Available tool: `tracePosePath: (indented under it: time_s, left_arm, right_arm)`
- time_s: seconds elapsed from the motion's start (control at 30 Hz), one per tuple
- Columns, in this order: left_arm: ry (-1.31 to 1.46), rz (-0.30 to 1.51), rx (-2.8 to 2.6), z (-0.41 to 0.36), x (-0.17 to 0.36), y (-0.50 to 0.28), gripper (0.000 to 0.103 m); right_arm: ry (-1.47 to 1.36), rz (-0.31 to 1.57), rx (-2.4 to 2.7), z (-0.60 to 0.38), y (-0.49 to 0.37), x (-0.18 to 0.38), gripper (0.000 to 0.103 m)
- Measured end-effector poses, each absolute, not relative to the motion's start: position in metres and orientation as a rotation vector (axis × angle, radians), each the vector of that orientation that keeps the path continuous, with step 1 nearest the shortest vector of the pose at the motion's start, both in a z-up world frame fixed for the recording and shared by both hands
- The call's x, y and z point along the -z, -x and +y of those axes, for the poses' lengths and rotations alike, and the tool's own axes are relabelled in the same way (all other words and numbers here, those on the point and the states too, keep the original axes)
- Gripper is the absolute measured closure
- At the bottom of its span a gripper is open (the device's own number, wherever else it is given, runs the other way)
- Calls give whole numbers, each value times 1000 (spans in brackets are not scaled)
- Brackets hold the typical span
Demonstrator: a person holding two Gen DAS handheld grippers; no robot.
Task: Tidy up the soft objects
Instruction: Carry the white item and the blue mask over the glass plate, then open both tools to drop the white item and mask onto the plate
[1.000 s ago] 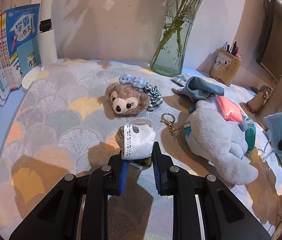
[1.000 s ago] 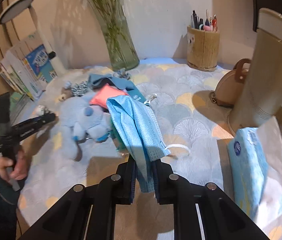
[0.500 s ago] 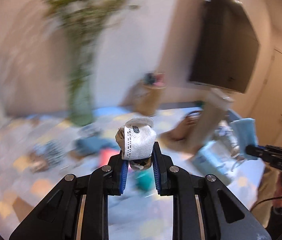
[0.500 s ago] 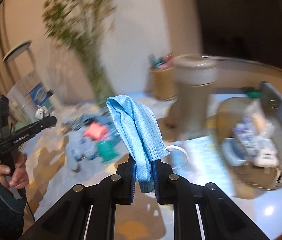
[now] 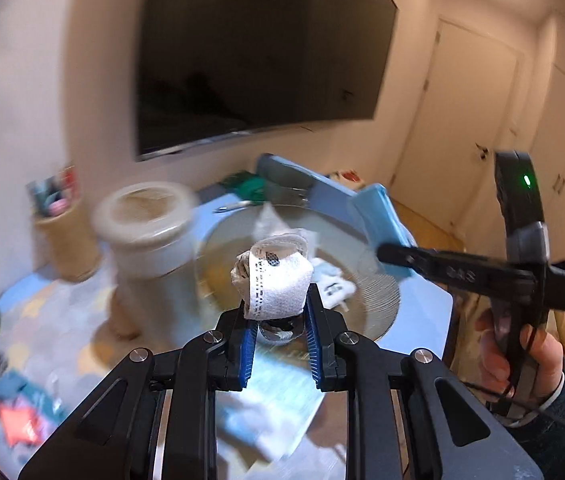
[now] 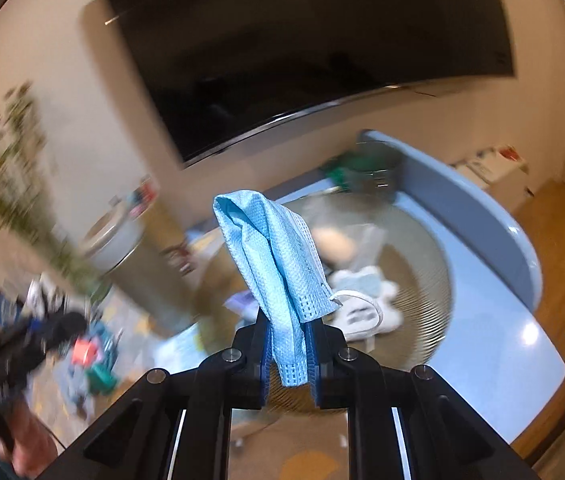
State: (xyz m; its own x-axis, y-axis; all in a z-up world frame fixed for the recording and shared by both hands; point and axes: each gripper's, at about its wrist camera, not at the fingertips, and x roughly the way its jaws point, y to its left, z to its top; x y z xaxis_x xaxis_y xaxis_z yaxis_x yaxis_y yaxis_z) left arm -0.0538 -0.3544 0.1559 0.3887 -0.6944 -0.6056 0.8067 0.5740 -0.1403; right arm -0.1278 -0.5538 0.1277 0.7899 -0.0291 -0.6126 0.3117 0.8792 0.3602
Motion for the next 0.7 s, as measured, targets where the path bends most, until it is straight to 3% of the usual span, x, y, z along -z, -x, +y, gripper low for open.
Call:
tracePosePath:
  time_s: [0.27,0.3,0.4,0.57,0.7]
  left_arm:
    - [-219,733,990,-431,-140,38,80]
    - [-232,747,989,-438,-136,36,64]
    - [-265,793,972,-446,-123,34,37]
    - [-250,818,1018,-435,-118,46,34]
    - [-263,762,1039,-411,-129,72,34]
  right_arm:
    - [-562,662,293,-597,102,-120,85]
    - [-578,674,280,-600,97,-117,84]
    - [-617,749,225,-605,84,-103,62]
    - [-632,753,206,-604,98,-93,52]
    - [-654,724,207,-599,124,-98,51]
